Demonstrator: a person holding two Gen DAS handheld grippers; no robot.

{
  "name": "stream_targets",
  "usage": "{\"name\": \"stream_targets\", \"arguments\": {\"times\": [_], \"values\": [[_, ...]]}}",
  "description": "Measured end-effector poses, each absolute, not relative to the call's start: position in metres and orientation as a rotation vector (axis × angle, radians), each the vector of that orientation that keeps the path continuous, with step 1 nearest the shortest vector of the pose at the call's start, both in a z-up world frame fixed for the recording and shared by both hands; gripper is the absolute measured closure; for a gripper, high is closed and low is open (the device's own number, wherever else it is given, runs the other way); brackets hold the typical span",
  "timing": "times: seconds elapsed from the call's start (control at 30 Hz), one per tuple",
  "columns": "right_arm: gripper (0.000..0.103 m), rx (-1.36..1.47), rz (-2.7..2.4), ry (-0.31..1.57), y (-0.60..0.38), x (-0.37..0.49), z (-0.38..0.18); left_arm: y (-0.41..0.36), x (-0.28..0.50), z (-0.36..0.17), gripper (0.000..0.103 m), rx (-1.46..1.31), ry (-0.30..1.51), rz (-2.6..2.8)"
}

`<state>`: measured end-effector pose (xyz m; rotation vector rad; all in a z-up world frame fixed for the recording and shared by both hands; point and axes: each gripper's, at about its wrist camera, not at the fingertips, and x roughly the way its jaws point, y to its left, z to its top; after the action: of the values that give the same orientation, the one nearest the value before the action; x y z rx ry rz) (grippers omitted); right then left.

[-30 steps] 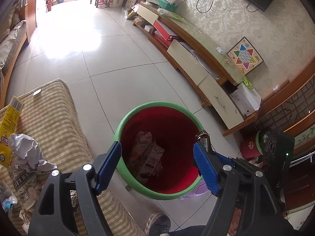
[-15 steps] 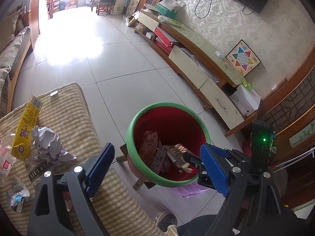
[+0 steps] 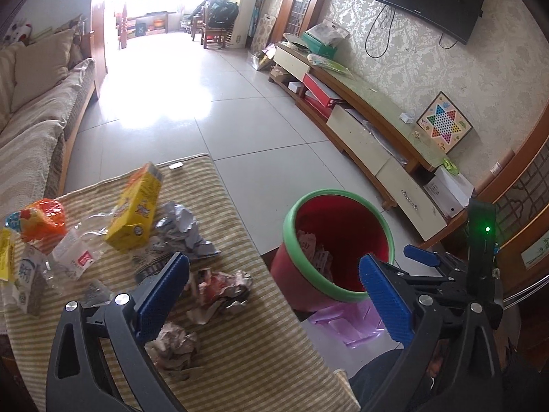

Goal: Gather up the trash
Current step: 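Move both tools back over the table, then grasp the crumpled paper with the right gripper while the left gripper grasps the white milk carton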

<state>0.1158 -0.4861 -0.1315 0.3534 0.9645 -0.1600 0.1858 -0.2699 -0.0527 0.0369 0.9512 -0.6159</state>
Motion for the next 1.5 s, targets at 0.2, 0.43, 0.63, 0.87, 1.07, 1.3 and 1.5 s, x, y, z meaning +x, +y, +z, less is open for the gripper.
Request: {"name": "stream_targets", "arguments": {"times": [0.2, 0.43, 0.63, 0.87, 1.07, 1.3, 1.5], "values": [[0.005, 0.308, -0.084, 0.965, -0.428, 0.12, -0.117, -0.191, 0.176, -0.055, 0.008, -0.009, 0.952, -0.518], [0.005, 0.236, 0.0, 0.983, -0.358, 0.13, -0.115, -0.087, 0.171, -0.069, 0.008, -0.067, 0.963, -0.367], [0.005, 0.188, 0.037, 1.014, -0.311, 0.143, -0.123, -0.013, 0.182, -0.088, 0.008, -0.092, 0.998, -0.262], [0.005, 0.146, 0.035, 1.046, -0.29, 0.161, -0.137, 0.029, 0.207, -0.114, 0.008, -0.073, 1.039, -0.23], [0.005, 0.157, 0.017, 1.078, -0.292, 0.177, -0.154, 0.037, 0.244, -0.142, 0.008, -0.026, 1.093, -0.246], [0.005, 0.161, 0.012, 1.105, -0.294, 0.193, -0.172, 0.046, 0.276, -0.175, 0.01, 0.0, 1.161, -0.227], [0.005, 0.162, 0.03, 1.116, -0.292, 0.2, -0.182, 0.046, 0.295, -0.194, 0.01, 0.016, 1.182, -0.238]]}}
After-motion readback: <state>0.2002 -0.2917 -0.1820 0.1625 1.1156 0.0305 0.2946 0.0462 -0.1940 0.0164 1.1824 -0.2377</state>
